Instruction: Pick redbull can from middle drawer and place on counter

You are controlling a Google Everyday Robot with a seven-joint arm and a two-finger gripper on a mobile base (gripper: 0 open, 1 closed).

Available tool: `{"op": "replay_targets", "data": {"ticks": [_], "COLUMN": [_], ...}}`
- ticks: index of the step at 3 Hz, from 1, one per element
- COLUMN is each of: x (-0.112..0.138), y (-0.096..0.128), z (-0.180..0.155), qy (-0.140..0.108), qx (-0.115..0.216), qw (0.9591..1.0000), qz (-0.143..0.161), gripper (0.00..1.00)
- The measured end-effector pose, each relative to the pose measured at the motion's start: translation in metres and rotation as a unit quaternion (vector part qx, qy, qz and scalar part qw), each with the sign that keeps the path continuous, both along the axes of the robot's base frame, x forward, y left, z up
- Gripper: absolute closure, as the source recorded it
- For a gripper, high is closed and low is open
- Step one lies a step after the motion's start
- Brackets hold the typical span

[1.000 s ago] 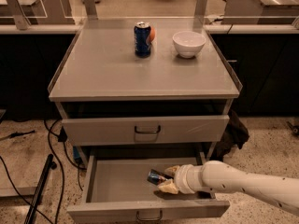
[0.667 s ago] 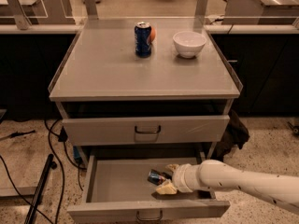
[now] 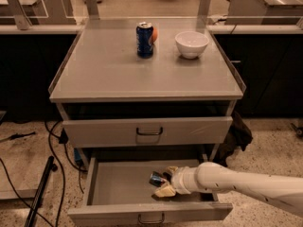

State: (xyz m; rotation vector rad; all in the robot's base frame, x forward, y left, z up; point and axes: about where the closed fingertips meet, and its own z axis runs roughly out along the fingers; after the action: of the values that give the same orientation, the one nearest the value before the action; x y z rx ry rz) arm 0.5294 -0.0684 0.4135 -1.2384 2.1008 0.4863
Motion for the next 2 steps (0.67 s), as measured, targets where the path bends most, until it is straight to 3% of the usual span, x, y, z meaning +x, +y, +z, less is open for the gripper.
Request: {"op": "replay_targets", "data": {"ticks": [2], "x": [0.014], "y": [-0.001], "z": [-0.042], "qy": [0.003], "qx": [-0.003], "qw": [1.0], "qz": [-0.009], "gripper": [0.32]}}
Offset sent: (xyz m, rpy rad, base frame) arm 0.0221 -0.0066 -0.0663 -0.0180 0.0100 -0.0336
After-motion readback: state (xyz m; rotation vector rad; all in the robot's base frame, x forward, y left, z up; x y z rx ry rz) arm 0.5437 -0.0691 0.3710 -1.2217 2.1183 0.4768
